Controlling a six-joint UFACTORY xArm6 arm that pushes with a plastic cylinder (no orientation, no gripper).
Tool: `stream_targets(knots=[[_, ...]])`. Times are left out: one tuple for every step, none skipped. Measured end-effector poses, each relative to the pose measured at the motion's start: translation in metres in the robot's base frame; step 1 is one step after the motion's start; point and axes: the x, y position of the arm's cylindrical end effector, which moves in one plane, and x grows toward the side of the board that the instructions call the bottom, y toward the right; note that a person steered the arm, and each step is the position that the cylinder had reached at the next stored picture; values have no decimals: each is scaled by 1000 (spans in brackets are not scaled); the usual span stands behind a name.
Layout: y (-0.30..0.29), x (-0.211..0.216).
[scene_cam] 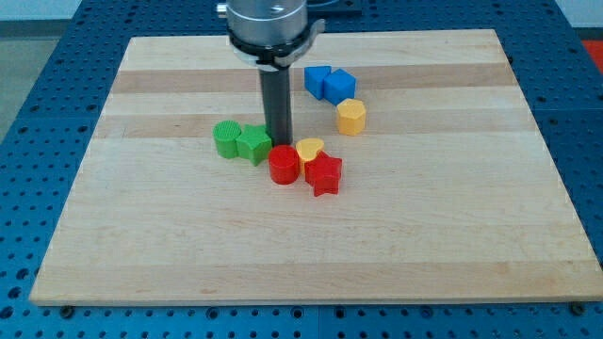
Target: Push the red circle into the red star
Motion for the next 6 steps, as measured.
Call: stream_targets(knots=[[-19,5],[-20,26],[-9,45],[14,52],[24,52],[23,52]])
